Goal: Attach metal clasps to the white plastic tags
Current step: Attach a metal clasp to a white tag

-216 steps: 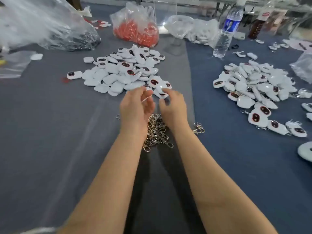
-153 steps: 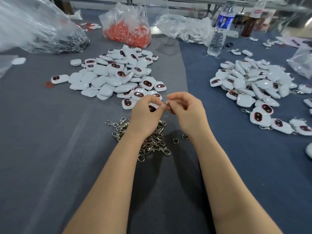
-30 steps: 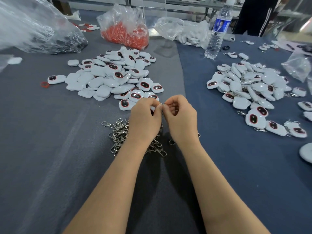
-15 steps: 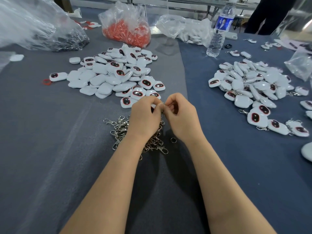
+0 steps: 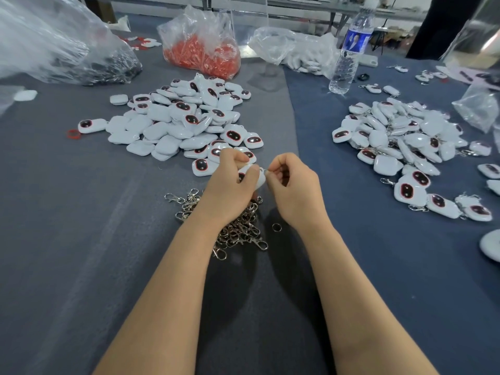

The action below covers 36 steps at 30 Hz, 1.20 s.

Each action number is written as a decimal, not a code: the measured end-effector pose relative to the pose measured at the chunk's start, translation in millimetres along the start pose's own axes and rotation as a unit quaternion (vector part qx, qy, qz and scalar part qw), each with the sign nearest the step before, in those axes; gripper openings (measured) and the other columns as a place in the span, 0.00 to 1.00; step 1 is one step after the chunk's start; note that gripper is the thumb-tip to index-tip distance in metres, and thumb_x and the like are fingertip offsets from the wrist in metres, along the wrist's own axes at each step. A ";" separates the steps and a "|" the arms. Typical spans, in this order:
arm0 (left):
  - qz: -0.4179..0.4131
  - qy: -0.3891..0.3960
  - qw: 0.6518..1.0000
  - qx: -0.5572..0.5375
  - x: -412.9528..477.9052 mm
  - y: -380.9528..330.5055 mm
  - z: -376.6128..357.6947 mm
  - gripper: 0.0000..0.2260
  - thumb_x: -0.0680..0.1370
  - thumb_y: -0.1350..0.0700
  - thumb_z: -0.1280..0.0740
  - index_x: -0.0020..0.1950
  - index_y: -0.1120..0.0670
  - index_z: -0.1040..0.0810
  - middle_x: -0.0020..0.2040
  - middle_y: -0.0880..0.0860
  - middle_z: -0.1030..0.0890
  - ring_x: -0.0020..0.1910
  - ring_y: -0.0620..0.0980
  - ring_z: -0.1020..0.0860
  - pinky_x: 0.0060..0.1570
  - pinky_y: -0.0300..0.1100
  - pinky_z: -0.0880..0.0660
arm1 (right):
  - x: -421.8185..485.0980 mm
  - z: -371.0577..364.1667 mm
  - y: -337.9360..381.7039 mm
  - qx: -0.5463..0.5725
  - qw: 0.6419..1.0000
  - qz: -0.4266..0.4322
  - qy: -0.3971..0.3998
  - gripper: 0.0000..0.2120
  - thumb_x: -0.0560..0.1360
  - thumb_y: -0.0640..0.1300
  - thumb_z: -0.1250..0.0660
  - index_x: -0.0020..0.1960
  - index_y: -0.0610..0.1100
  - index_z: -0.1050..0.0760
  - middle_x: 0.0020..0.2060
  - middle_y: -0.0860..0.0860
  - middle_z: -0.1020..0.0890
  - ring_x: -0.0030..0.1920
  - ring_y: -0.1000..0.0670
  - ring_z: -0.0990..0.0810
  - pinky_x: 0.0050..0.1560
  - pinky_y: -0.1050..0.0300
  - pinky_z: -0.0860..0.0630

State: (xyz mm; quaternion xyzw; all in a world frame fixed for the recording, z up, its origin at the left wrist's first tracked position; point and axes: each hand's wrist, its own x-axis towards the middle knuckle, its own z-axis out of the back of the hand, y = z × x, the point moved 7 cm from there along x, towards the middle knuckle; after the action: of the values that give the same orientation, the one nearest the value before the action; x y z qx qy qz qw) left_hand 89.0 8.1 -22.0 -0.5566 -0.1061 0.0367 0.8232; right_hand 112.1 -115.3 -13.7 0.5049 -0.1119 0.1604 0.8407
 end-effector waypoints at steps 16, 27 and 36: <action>-0.043 -0.024 0.996 0.078 -0.5 -2.6 5.9 0.09 0.77 0.58 0.36 0.55 0.49 0.30 0.44 0.38 0.28 0.39 0.36 0.28 0.38 0.21 0.35 | 1.2 0.1 -3.9 -0.014 1.000 -0.002 -0.009 0.11 0.76 0.36 0.35 0.39 0.49 0.31 0.33 0.57 0.27 0.33 0.65 0.29 0.37 0.75 0.33; -0.104 -0.026 0.991 0.083 -5.2 -18.3 4.7 0.09 0.78 0.61 0.38 0.57 0.51 0.27 0.45 0.42 0.26 0.33 0.29 0.30 0.35 0.22 0.35 | 1.3 3.4 -5.2 -0.042 0.999 -0.025 -0.002 0.08 0.76 0.37 0.36 0.41 0.48 0.30 0.34 0.56 0.26 0.32 0.59 0.30 0.36 0.75 0.33; -0.107 -0.023 0.990 0.092 -7.5 -21.3 5.6 0.10 0.77 0.63 0.37 0.57 0.53 0.26 0.35 0.41 0.33 0.29 0.29 0.30 0.31 0.22 0.36 | 1.4 1.1 -4.0 -0.057 0.998 -0.015 0.015 0.06 0.76 0.38 0.35 0.43 0.47 0.29 0.34 0.57 0.27 0.34 0.59 0.29 0.37 0.76 0.33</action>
State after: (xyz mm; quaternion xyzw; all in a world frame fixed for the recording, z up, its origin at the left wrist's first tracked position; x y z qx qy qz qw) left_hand 79.2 3.9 -1.3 -0.4630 -0.1802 -0.0291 0.8673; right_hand 114.9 -117.8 -16.0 0.4554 -0.1007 0.1483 0.8720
